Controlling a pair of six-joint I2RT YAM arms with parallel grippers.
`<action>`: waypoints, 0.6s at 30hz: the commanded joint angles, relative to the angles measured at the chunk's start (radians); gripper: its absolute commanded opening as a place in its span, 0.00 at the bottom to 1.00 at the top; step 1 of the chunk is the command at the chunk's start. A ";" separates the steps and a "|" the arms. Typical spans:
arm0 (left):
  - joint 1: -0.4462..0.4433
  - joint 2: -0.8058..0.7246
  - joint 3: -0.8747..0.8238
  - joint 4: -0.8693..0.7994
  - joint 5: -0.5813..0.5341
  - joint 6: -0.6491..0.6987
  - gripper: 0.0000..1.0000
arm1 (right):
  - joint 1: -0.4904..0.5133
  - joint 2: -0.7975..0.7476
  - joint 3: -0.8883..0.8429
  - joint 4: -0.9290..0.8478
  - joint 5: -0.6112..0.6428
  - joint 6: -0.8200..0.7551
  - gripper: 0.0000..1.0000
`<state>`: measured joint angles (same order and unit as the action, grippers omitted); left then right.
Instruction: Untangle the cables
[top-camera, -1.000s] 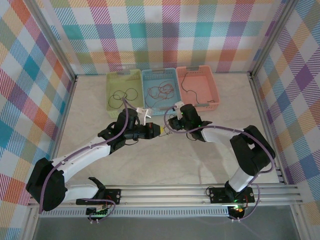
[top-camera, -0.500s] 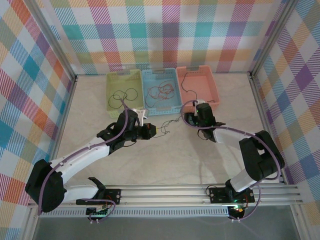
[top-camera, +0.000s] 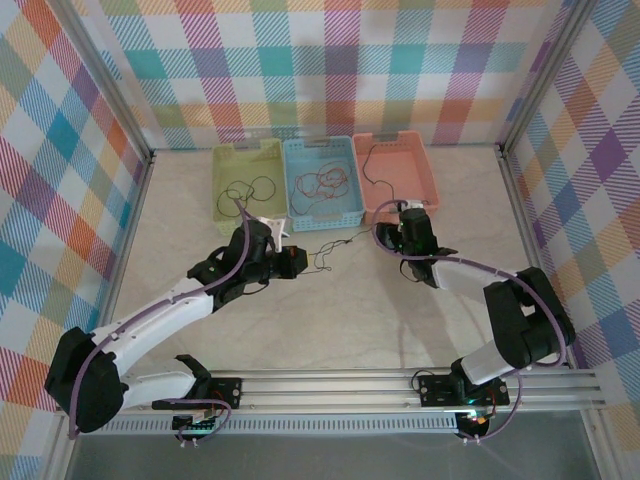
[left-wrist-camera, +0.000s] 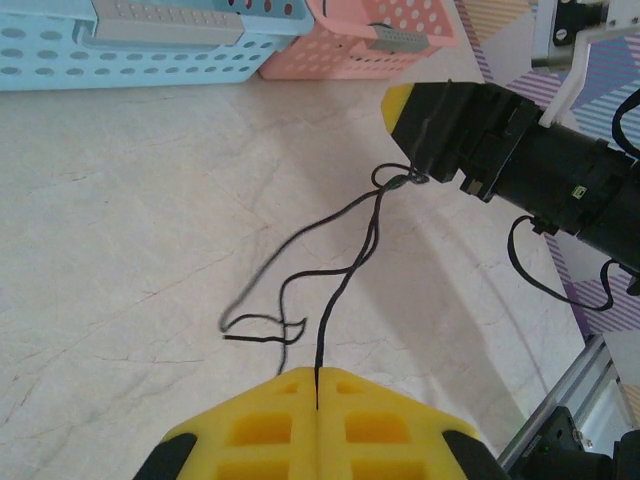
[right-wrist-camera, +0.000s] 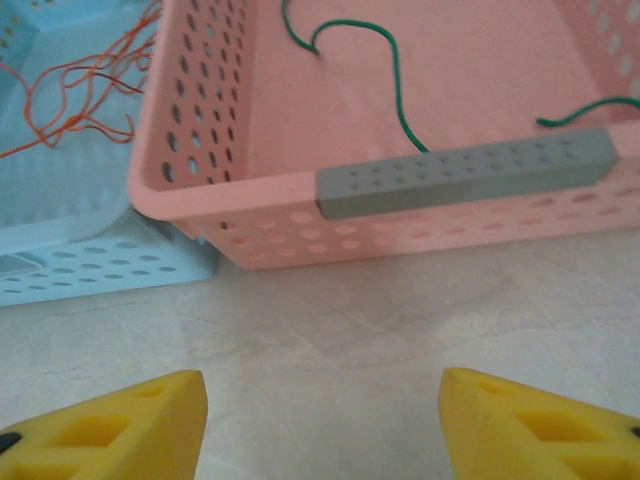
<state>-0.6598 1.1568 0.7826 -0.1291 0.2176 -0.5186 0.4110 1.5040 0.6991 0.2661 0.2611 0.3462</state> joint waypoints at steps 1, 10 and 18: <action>-0.014 -0.042 0.001 -0.003 -0.031 0.015 0.00 | -0.018 -0.006 0.011 -0.040 0.059 0.063 0.66; -0.014 -0.189 -0.051 -0.020 -0.148 0.011 0.00 | -0.105 0.005 0.002 -0.107 0.040 0.250 0.67; -0.014 -0.154 -0.043 -0.009 -0.106 0.016 0.00 | -0.078 -0.048 -0.068 0.157 -0.213 0.109 0.62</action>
<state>-0.6598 0.9813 0.7368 -0.1360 0.0952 -0.5186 0.3119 1.4921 0.6685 0.2649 0.1974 0.5148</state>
